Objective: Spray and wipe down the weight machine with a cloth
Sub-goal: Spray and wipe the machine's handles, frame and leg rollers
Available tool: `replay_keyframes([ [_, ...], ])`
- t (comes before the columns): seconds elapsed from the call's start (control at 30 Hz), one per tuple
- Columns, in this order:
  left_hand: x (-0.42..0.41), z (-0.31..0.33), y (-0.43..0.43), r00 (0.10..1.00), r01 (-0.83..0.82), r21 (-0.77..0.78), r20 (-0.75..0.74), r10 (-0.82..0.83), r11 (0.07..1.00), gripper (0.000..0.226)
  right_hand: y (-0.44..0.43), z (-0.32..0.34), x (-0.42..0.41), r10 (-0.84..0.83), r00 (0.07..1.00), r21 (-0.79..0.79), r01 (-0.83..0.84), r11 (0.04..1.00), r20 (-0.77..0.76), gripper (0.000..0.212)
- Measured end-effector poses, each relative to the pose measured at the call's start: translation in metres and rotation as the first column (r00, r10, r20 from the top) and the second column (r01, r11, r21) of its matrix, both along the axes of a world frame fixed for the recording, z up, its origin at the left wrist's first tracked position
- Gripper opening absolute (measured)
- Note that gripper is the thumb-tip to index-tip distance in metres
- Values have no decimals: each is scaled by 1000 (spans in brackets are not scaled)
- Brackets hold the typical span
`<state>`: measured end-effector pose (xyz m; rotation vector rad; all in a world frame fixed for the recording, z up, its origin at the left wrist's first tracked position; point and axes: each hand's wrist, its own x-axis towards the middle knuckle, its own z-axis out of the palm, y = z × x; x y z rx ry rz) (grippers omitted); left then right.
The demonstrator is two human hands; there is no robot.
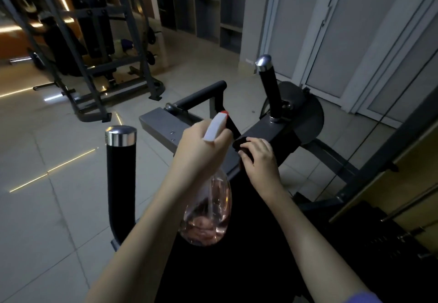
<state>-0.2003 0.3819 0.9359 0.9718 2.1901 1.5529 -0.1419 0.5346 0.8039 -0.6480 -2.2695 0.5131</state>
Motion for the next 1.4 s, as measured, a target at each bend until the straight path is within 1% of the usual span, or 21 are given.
replay_keyframes([
  [0.07,-3,11,15,998,44,-10,-33,-44,999,48,13,6,-2,-35,999,-47,37,998,28,16],
  [0.13,-7,17,29,996,89,-13,-24,-89,996,43,19,9,-4,-56,997,-83,61,995,60,18],
  [0.3,-18,17,66,986,164,-18,26,-164,986,20,20,8,-3,-31,999,-75,34,997,43,18],
  [0.4,-23,16,81,978,191,-23,90,-189,981,16,21,11,1,-16,999,-117,22,993,52,20],
  [0.47,-25,16,86,971,220,-30,103,-215,975,14,20,10,2,-10,999,-115,16,993,45,20],
  [0.57,-35,16,92,963,226,14,147,-226,974,14,18,7,3,-3,999,-130,8,992,35,20],
  [0.6,-38,17,93,957,225,40,181,-228,974,14,19,6,3,-3,1000,-136,6,991,23,20],
  [0.67,-45,19,95,949,210,73,223,-221,975,41,19,4,1,-15,1000,-138,14,990,-3,19],
  [0.7,-48,20,96,950,205,75,225,-217,976,50,19,4,0,-24,1000,-137,22,990,-13,18],
  [0.73,-51,20,97,953,202,87,213,-216,975,51,19,3,0,-31,999,-141,28,990,-14,18],
  [0.87,-52,22,101,959,213,152,156,-236,965,30,20,1,0,-21,1000,-128,20,992,-7,20],
  [0.93,-50,23,102,951,234,158,168,-259,959,22,20,0,0,-25,1000,-116,24,993,0,21],
  [0.97,-50,23,102,950,242,141,167,-264,960,22,20,0,-1,-27,1000,-116,27,993,1,22],
  [1.07,-55,21,105,950,308,-17,64,-306,951,35,20,0,-1,-30,999,-131,28,991,-13,22],
  [1.1,-57,20,106,949,314,-52,51,-312,948,37,20,0,-1,-29,999,-133,27,991,-18,22],
  [1.17,-61,19,106,950,310,-83,75,-305,947,38,20,-2,-1,-27,999,-127,23,992,-28,21],
  [1.3,-65,19,103,944,279,-71,201,-261,958,61,21,-5,-1,-22,998,-106,16,994,-61,21],
  [1.4,-64,19,103,955,267,-119,166,-246,956,58,21,-8,-3,-29,997,-105,22,994,-67,21],
])
